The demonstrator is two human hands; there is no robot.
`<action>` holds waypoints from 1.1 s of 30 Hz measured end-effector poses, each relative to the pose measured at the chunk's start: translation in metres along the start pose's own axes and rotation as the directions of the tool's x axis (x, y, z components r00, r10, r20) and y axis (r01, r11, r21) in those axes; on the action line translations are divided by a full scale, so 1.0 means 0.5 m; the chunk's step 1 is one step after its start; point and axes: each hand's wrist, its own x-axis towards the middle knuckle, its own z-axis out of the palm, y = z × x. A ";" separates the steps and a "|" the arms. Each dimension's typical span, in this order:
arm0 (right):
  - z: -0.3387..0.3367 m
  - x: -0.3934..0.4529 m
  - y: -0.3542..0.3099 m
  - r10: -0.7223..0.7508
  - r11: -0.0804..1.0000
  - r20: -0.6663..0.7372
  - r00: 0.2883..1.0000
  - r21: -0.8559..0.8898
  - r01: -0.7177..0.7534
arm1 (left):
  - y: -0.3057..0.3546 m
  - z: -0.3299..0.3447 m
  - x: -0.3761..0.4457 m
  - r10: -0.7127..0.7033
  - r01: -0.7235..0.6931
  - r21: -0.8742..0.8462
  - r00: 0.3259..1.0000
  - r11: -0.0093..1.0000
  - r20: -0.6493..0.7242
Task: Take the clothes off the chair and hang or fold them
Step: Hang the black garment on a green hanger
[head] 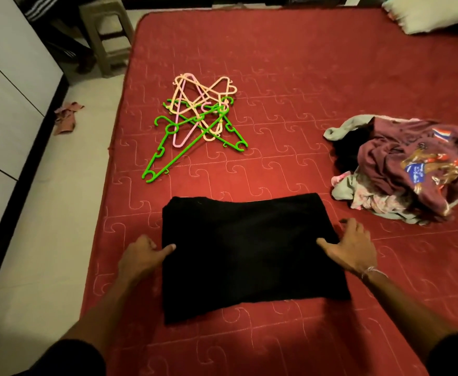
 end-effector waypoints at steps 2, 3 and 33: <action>-0.001 0.016 -0.053 -0.126 0.992 -0.079 0.989 -0.018 0.125 | 0.023 -0.025 0.043 0.038 -0.040 -0.022 0.996 0.999 -0.076; 0.000 0.028 -0.083 -0.180 0.984 -0.087 0.980 -0.027 0.178 | 0.037 -0.036 0.067 0.063 -0.067 -0.033 0.993 0.997 -0.103; 0.235 0.258 -0.590 -0.738 0.667 0.220 0.637 0.380 0.641 | 0.174 -0.028 0.431 -0.160 0.083 -0.342 0.966 0.936 -0.204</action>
